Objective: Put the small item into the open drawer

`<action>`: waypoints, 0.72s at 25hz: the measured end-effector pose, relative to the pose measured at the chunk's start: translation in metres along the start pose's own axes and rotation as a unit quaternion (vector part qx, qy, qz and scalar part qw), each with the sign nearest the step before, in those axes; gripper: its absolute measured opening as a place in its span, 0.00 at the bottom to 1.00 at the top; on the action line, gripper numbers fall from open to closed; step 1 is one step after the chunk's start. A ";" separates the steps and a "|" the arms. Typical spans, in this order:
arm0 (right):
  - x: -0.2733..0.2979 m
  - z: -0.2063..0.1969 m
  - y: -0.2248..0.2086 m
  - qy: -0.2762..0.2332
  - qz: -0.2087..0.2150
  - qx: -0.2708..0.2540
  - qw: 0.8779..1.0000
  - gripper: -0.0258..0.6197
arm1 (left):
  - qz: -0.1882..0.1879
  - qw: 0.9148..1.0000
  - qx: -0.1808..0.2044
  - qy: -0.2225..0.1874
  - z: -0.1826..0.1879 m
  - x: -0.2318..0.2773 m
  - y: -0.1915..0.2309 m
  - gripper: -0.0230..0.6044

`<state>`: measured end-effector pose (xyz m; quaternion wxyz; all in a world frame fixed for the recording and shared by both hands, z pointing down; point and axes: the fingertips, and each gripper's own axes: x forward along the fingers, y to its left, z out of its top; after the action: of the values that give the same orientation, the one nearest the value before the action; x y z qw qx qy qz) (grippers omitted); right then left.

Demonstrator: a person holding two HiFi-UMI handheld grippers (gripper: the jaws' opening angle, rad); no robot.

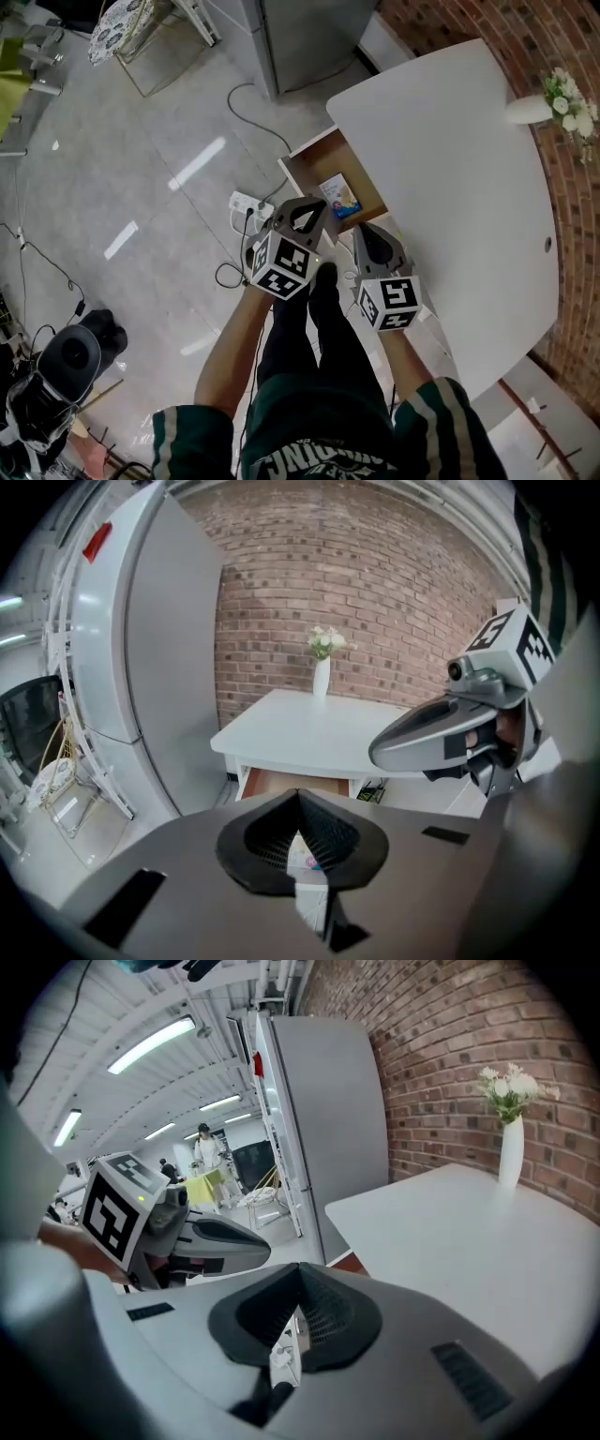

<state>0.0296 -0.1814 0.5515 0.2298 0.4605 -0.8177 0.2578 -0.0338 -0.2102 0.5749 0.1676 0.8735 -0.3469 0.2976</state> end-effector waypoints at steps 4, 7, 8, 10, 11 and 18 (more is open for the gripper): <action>-0.016 0.025 0.001 -0.016 0.004 -0.007 1.000 0.08 | 0.011 0.999 -0.025 -0.026 0.031 -0.024 -0.007 0.06; -0.032 0.045 0.007 -0.036 0.004 -0.008 0.999 0.08 | 0.018 0.998 -0.033 -0.055 0.053 -0.049 -0.011 0.06; -0.040 0.052 0.010 -0.042 0.006 -0.011 0.999 0.08 | 0.020 0.997 -0.037 -0.065 0.061 -0.058 -0.013 0.06; -0.055 0.067 0.013 -0.055 0.009 -0.019 0.998 0.08 | 0.030 0.996 -0.040 -0.081 0.076 -0.075 -0.016 0.06; -0.062 0.074 0.014 -0.062 0.011 -0.024 0.998 0.08 | 0.034 0.995 -0.041 -0.087 0.083 -0.083 -0.017 0.06; -0.112 0.103 0.025 -0.104 0.016 -0.028 0.994 0.08 | 0.053 0.990 -0.046 -0.126 0.118 -0.130 -0.040 0.06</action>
<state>0.0460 -0.1643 0.3994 0.1522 0.4653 -0.8511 0.1896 -0.0334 -0.1752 0.3985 0.1466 0.8757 -0.4245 0.1772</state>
